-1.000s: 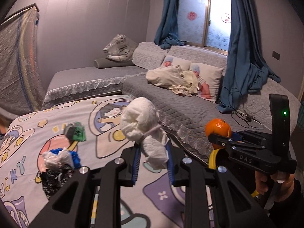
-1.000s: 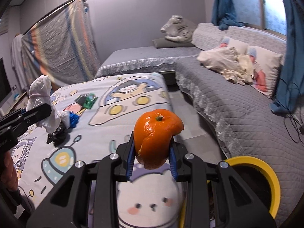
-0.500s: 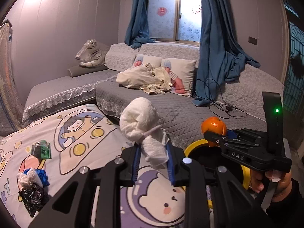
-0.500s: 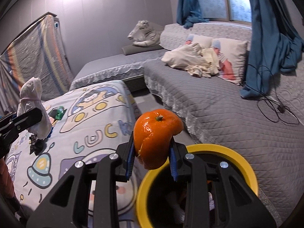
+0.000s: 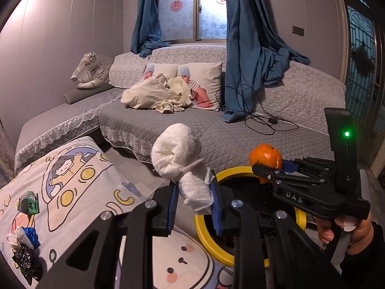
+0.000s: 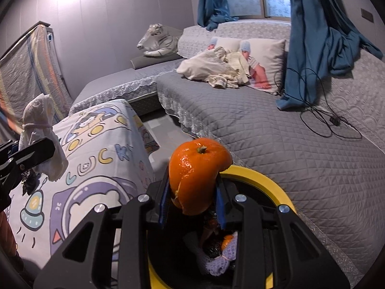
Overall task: Collect trash
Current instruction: 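Carry the tissue bundle and tangerine over the yellow bin and release both, then move both tools back over the remaining black bags and blue glove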
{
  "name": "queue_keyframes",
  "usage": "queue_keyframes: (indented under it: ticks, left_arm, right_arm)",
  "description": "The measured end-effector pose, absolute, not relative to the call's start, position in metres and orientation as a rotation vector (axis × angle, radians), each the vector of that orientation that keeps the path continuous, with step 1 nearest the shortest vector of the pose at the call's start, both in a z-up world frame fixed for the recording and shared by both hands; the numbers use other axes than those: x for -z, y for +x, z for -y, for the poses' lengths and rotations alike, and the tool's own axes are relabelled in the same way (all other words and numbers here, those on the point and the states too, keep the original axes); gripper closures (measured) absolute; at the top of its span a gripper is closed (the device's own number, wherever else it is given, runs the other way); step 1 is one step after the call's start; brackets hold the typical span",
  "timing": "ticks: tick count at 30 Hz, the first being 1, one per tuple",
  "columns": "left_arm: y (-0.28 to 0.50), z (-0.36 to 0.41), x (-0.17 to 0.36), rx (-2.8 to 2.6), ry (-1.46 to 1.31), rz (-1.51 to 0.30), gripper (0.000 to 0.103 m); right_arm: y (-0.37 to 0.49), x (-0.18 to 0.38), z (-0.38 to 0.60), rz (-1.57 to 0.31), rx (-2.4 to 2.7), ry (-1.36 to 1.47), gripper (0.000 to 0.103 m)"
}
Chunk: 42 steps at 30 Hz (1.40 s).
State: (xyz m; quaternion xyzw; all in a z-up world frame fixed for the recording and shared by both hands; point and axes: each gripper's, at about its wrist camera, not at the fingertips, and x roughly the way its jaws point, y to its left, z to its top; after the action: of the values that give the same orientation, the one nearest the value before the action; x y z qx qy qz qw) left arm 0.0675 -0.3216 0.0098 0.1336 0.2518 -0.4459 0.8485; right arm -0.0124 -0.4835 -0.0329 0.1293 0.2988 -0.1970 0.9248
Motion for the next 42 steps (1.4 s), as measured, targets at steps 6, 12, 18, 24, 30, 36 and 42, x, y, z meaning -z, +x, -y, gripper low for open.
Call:
queue_keyframes:
  ticks: [6, 12, 18, 24, 30, 36, 42]
  left_arm:
    - [0.057, 0.345, -0.003, 0.968, 0.319, -0.531, 0.08]
    - [0.052, 0.372, 0.009, 0.996, 0.339, -0.556, 0.08]
    - [0.06, 0.402, 0.033, 1.02, 0.34, -0.637, 0.079]
    - [0.069, 0.411, 0.045, 1.026, 0.315, -0.703, 0.078]
    - [0.077, 0.409, 0.051, 1.005, 0.297, -0.733, 0.056]
    - [0.103, 0.394, 0.056, 0.95, 0.233, -0.802, 0.042]
    - [0.123, 0.369, 0.052, 0.885, 0.216, -0.785, 0.041]
  right_arm:
    - [-0.026, 0.043, 0.499, -0.625, 0.441, 0.287, 0.073]
    - [-0.033, 0.054, 0.514, -0.646, 0.474, 0.325, 0.072]
    - [-0.04, 0.063, 0.528, -0.661, 0.513, 0.356, 0.072]
    - [-0.046, 0.065, 0.536, -0.666, 0.547, 0.37, 0.07]
    - [-0.047, 0.067, 0.54, -0.674, 0.564, 0.384, 0.058]
    - [-0.049, 0.066, 0.544, -0.675, 0.588, 0.406, 0.046]
    - [-0.048, 0.06, 0.542, -0.67, 0.573, 0.397, 0.046]
